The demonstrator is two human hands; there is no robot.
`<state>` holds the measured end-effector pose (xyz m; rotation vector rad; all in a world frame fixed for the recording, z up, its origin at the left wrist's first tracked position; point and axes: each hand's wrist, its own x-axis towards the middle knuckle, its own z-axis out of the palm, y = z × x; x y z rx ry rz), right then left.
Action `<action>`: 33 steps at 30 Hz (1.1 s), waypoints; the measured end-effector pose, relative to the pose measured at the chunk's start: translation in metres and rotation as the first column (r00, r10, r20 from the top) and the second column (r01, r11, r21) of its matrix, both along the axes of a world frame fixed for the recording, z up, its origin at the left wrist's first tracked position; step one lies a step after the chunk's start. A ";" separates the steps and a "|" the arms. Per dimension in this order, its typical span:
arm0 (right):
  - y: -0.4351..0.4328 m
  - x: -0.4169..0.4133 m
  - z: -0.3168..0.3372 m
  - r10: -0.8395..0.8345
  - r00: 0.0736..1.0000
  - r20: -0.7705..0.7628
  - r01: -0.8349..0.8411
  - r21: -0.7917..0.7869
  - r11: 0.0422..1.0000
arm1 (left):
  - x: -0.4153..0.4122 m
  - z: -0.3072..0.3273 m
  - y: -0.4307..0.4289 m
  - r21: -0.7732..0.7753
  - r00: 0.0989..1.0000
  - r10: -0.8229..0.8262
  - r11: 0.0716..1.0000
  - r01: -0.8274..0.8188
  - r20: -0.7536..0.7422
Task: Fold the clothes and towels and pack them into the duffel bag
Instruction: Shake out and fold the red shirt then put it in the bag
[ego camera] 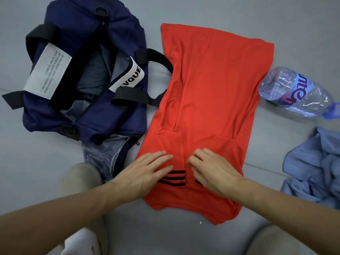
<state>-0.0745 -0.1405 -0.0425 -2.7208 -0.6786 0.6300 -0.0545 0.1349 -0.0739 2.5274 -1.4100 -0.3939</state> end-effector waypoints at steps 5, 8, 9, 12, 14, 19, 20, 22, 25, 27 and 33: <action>-0.075 -0.074 0.027 0.219 0.974 0.054 -0.217 -0.043 0.975 | -0.015 -0.003 0.026 0.044 0.995 -0.095 0.995 0.094 0.031; -0.095 -0.099 0.013 0.202 0.976 0.084 -0.190 -0.134 0.973 | -0.026 -0.004 0.041 0.049 0.989 -0.150 0.987 0.150 -0.007; -0.094 -0.106 0.006 0.192 0.981 0.030 -0.183 -0.181 0.966 | -0.027 -0.005 0.044 0.077 0.984 -0.178 0.981 0.178 -0.012; -0.083 -0.129 -0.024 0.164 0.980 -0.116 -0.188 -0.237 0.953 | -0.026 -0.013 0.049 0.179 0.973 -0.231 0.956 0.232 -0.029; -0.079 -0.139 -0.037 0.128 0.983 -0.134 -0.157 -0.232 0.960 | -0.023 -0.016 0.049 0.183 0.970 -0.240 0.953 0.241 -0.029; -0.079 -0.149 -0.049 0.082 0.996 -0.022 -0.084 -0.175 0.981 | -0.014 -0.019 0.039 0.162 0.964 -0.265 0.951 0.263 -0.008; -0.080 -0.150 -0.051 0.080 0.997 0.008 -0.077 -0.166 0.983 | -0.014 -0.019 0.035 0.174 0.959 -0.285 0.944 0.281 -0.005; -0.081 -0.154 -0.055 0.071 0.996 0.051 -0.063 -0.141 0.988 | -0.016 -0.020 0.032 0.197 0.949 -0.315 0.930 0.309 -0.006; -0.079 -0.160 -0.056 0.027 0.993 0.116 -0.016 -0.095 0.995 | -0.019 -0.022 0.034 0.203 0.948 -0.318 0.929 0.311 0.001; -0.079 -0.168 -0.051 -0.055 0.987 0.148 0.065 -0.063 0.996 | -0.029 -0.019 0.037 0.214 0.953 -0.303 0.930 0.297 -0.008; -0.095 -0.188 -0.043 -0.091 0.990 0.106 0.106 -0.149 0.983 | -0.048 -0.002 0.050 0.217 0.982 -0.187 0.959 0.182 0.003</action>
